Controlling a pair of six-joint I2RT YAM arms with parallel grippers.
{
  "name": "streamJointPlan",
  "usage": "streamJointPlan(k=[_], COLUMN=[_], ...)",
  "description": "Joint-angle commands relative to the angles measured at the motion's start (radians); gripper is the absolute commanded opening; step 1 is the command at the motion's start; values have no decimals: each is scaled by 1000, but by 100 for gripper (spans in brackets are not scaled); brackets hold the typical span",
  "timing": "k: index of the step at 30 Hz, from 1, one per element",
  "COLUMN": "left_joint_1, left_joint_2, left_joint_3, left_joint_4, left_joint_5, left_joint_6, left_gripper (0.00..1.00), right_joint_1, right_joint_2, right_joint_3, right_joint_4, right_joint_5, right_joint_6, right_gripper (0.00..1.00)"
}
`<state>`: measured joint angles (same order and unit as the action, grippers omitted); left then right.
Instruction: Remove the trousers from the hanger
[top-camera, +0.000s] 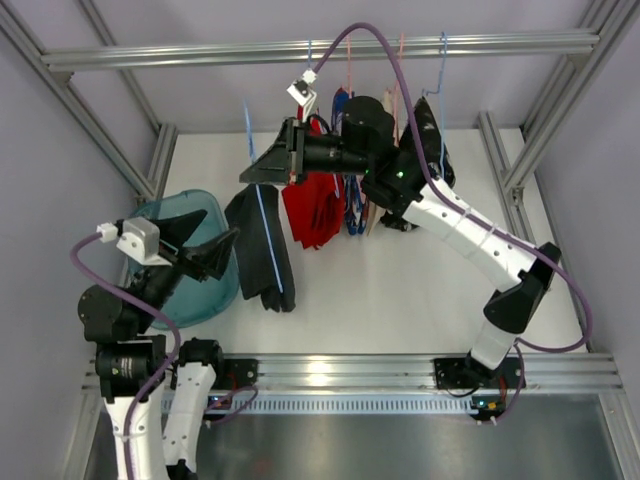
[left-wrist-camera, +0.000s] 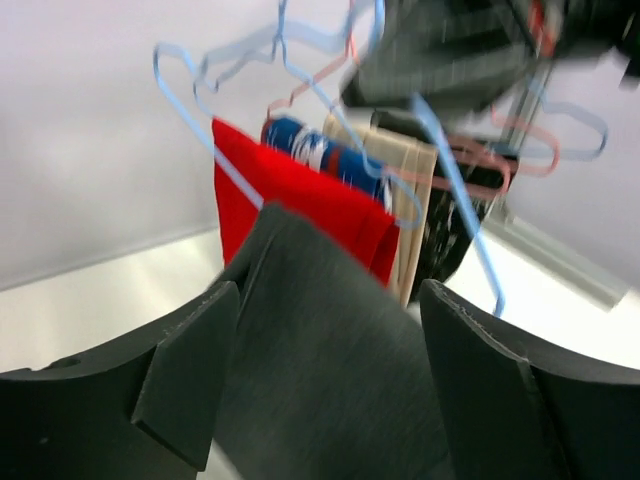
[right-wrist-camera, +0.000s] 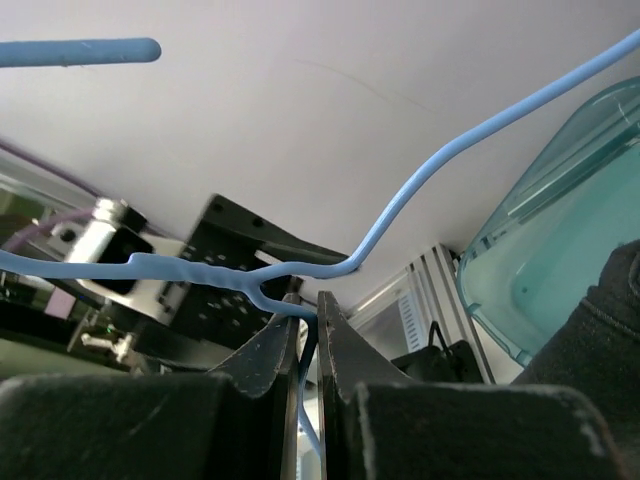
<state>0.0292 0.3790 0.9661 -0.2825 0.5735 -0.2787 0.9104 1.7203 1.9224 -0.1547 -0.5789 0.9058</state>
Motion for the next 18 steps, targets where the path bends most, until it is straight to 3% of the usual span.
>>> streamJointPlan(k=[1,5,13,18], left_joint_1=[0,0,1,1], left_joint_2=[-29,-63,-35,32], left_joint_3=[-53,-98,-187,-202], left_joint_4=[-113,-203,-215,-215], left_joint_5=[77,176,279,370], left_joint_6=[211,366,588,625], left_gripper=[80,80,80,79], right_joint_1=[-39,-76,-128,-159], right_joint_2=[-102,-103,-76,-38], right_joint_3=[26,23,21,59], right_joint_4=[175,158,104,110], right_joint_5=[2,27,70,73], right_joint_6=[67,137,212,239], right_gripper=[0,0,0,0])
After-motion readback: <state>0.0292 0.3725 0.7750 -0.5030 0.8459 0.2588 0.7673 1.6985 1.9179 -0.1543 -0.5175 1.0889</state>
